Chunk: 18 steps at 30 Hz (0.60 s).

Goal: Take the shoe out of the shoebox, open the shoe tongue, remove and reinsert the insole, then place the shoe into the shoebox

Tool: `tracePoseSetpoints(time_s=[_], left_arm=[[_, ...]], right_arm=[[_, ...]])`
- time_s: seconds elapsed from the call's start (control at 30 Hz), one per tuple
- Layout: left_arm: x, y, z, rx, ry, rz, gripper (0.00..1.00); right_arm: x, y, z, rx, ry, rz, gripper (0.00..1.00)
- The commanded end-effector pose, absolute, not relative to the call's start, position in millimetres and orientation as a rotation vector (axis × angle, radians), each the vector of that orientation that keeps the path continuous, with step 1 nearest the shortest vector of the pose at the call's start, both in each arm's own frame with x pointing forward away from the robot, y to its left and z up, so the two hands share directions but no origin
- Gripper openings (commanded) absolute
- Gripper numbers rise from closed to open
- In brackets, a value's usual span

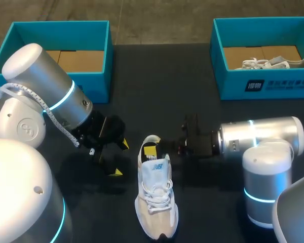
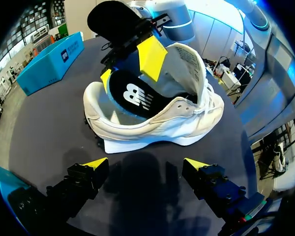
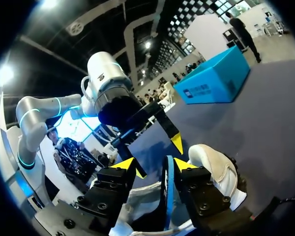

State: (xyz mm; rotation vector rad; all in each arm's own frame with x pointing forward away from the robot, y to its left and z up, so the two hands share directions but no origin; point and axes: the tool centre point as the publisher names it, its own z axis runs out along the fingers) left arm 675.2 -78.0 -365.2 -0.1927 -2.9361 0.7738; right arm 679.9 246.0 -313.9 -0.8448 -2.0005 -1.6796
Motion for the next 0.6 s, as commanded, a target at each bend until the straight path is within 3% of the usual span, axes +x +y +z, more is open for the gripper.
tracePoseSetpoints(time_s=[0.03, 0.6], left_arm=[[674.2, -78.3, -365.7, -0.191, -2.939, 0.772, 1.00], [674.2, -78.3, -365.7, -0.191, -2.939, 0.772, 1.00]], right_arm=[[678.8, 244.2, -307.1, -0.849, -2.017, -1.673, 0.49], [690.6, 242.5, -297.7, -0.838, -2.065, -1.694, 0.49]])
